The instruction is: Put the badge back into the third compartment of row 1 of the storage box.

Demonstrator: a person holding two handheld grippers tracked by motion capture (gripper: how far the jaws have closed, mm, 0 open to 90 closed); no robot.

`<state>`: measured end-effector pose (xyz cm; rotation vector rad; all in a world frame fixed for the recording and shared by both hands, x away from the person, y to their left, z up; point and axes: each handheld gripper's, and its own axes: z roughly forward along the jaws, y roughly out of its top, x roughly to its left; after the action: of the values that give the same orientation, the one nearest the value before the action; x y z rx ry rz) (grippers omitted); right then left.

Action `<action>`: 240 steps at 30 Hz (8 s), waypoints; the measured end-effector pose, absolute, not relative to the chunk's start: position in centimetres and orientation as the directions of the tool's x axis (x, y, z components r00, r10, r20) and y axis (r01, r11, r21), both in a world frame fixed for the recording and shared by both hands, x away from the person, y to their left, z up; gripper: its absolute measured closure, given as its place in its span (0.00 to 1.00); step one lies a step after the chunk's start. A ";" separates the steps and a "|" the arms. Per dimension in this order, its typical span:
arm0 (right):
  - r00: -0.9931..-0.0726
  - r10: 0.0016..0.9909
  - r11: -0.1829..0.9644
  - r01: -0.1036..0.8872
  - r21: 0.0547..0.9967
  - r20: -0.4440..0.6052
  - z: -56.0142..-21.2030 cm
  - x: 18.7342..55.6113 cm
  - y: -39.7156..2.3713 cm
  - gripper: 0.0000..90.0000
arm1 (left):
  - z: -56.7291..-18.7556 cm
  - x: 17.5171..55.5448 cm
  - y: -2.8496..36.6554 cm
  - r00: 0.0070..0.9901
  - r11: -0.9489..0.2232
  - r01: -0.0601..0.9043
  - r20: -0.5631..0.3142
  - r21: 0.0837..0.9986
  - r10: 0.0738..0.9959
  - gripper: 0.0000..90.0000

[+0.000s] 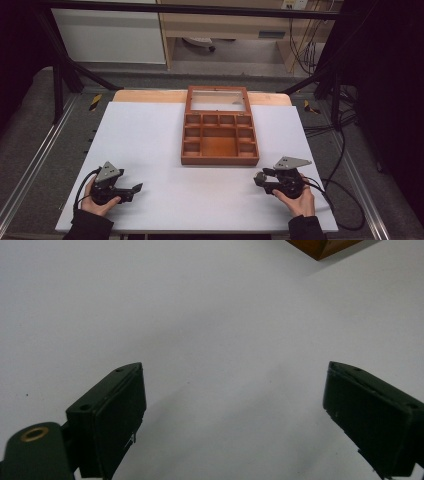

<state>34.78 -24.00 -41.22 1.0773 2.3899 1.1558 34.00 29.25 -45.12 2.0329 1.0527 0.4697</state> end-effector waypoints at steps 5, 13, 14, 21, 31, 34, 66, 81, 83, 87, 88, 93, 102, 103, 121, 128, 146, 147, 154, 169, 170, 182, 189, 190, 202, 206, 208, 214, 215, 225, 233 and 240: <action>-0.680 0.730 0.394 0.507 0.767 0.075 -41.1 34.9 -24.1 0.53 | -45.1 34.0 29.2 0.587 -0.350 0.519 -0.027 0.780 0.809 0.11; -0.671 0.737 0.380 0.506 0.774 0.076 -40.5 35.1 -24.1 0.53 | -45.1 34.0 29.2 0.587 -0.351 0.519 -0.026 0.780 0.809 0.11; -0.671 0.738 0.379 0.506 0.775 0.077 -40.4 35.2 -24.0 0.53 | -45.1 34.0 29.2 0.587 -0.351 0.519 -0.027 0.780 0.809 0.11; -0.670 0.739 0.374 0.498 0.783 0.073 -39.9 35.6 -23.7 0.53 | -45.1 34.0 29.3 0.586 -0.350 0.519 -0.027 0.780 0.810 0.11; -0.663 0.745 0.361 0.492 0.792 0.072 -39.1 36.3 -23.0 0.53 | -45.1 34.0 29.3 0.586 -0.350 0.519 -0.027 0.780 0.810 0.11; -0.661 0.746 0.360 0.494 0.791 0.074 -39.0 36.4 -23.0 0.53 | -45.1 34.0 29.3 0.586 -0.350 0.519 -0.026 0.780 0.810 0.11; -0.647 0.759 0.329 0.474 0.816 0.070 -37.2 39.1 -21.6 0.53 | -45.1 34.0 29.3 0.586 -0.350 0.520 -0.028 0.780 0.810 0.11; -0.640 0.766 0.322 0.465 0.825 0.061 -36.5 40.6 -20.9 0.53 | -45.1 34.0 29.3 0.586 -0.349 0.520 -0.029 0.779 0.809 0.11; -0.638 0.767 0.320 0.462 0.827 0.059 -36.4 40.9 -20.8 0.53 | -45.1 34.0 29.3 0.587 -0.350 0.520 -0.028 0.779 0.809 0.11; -0.636 0.769 0.318 0.463 0.827 0.060 -36.4 41.4 -20.6 0.53 | -45.1 34.0 29.3 0.587 -0.349 0.520 -0.029 0.779 0.809 0.11; -0.636 0.769 0.318 0.463 0.827 0.060 -36.4 41.4 -20.6 0.53 | -45.1 34.0 29.3 0.587 -0.349 0.520 -0.029 0.779 0.809 0.11; -0.634 0.771 0.310 0.463 0.831 0.066 -36.3 42.1 -20.2 0.53 | -45.1 34.0 29.3 0.586 -0.348 0.520 -0.029 0.780 0.810 0.11; -0.624 0.779 0.298 0.457 0.838 0.064 -36.0 43.0 -20.1 0.53 | -45.1 34.0 29.3 0.586 -0.346 0.521 -0.032 0.780 0.810 0.11; -0.623 0.779 0.293 0.459 0.839 0.068 -36.0 43.2 -20.0 0.53 | -45.1 34.0 29.3 0.585 -0.346 0.522 -0.032 0.780 0.810 0.11; -0.607 0.791 0.279 0.464 0.841 0.073 -35.9 45.4 -18.9 0.53 | -45.2 34.0 29.3 0.585 -0.346 0.521 -0.032 0.780 0.810 0.11; -0.603 0.795 0.275 0.465 0.841 0.073 -35.7 46.3 -18.6 0.53 | -45.2 34.1 29.3 0.584 -0.345 0.522 -0.032 0.780 0.811 0.11; -0.592 0.803 0.268 0.466 0.843 0.072 -36.0 48.4 -17.4 0.53 | -45.2 34.1 29.3 0.586 -0.346 0.523 -0.034 0.779 0.810 0.11; -0.590 0.804 0.265 0.467 0.843 0.074 -36.1 48.6 -17.3 0.53 | -45.2 34.1 29.3 0.586 -0.345 0.522 -0.034 0.780 0.810 0.11; -0.585 0.808 0.274 0.477 0.835 0.069 -36.5 49.3 -17.0 0.53 | -45.2 34.1 29.3 0.586 -0.346 0.522 -0.032 0.780 0.810 0.11; -0.569 0.819 0.270 0.489 0.830 0.069 -36.7 51.2 -16.7 0.53 | -45.2 34.1 29.4 0.584 -0.344 0.523 -0.034 0.780 0.811 0.11; -0.567 0.821 0.270 0.490 0.829 0.068 -36.7 51.2 -16.7 0.53 | -45.2 34.1 29.4 0.584 -0.343 0.523 -0.034 0.780 0.811 0.11; -0.561 0.825 0.269 0.495 0.826 0.067 -37.0 52.9 -16.1 0.53 | -45.2 34.1 29.5 0.582 -0.341 0.524 -0.035 0.780 0.813 0.11; -0.559 0.827 0.279 0.502 0.818 0.060 -37.5 53.5 -15.8 0.53 | -45.2 34.1 29.5 0.582 -0.342 0.524 -0.035 0.780 0.812 0.11; -0.560 0.827 0.281 0.501 0.818 0.059 -37.5 53.6 -15.7 0.53 | -45.2 34.1 29.5 0.582 -0.342 0.524 -0.035 0.780 0.812 0.11; -0.557 0.829 0.287 0.505 0.814 0.054 -38.2 54.8 -15.0 0.53 | -45.2 34.1 29.5 0.579 -0.339 0.525 -0.037 0.781 0.814 0.11; -0.554 0.830 0.276 0.506 0.817 0.063 -38.4 55.1 -14.8 0.53 | -45.2 34.1 29.5 0.579 -0.338 0.525 -0.037 0.781 0.814 0.11; -0.553 0.831 0.280 0.506 0.816 0.059 -38.5 55.2 -14.7 0.53 | -45.2 34.1 29.5 0.580 -0.340 0.526 -0.036 0.780 0.814 0.11; -0.554 0.831 0.284 0.509 0.813 0.057 -38.7 55.7 -14.3 0.53 | -45.2 34.1 29.5 0.578 -0.338 0.526 -0.037 0.781 0.815 0.11; -0.553 0.832 0.287 0.510 0.811 0.053 -38.8 55.8 -14.2 0.53 | -45.2 34.1 29.5 0.578 -0.338 0.526 -0.037 0.781 0.815 0.11; -0.551 0.833 0.306 0.526 0.794 0.044 -39.9 56.2 -13.9 0.53 | -45.2 34.1 29.5 0.579 -0.339 0.526 -0.037 0.780 0.814 0.11; -0.550 0.834 0.315 0.537 0.782 0.042 -40.5 56.3 -13.6 0.53 | -45.1 34.1 29.5 0.579 -0.338 0.525 -0.037 0.781 0.814 0.11; -0.549 0.834 0.320 0.548 0.773 0.044 -40.9 56.4 -13.5 0.53 | -45.2 34.1 29.5 0.580 -0.338 0.525 -0.038 0.781 0.814 0.11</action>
<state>56.40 -13.48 -40.85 1.2308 2.2280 1.0889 34.09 29.53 -45.15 2.0224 1.0661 0.4660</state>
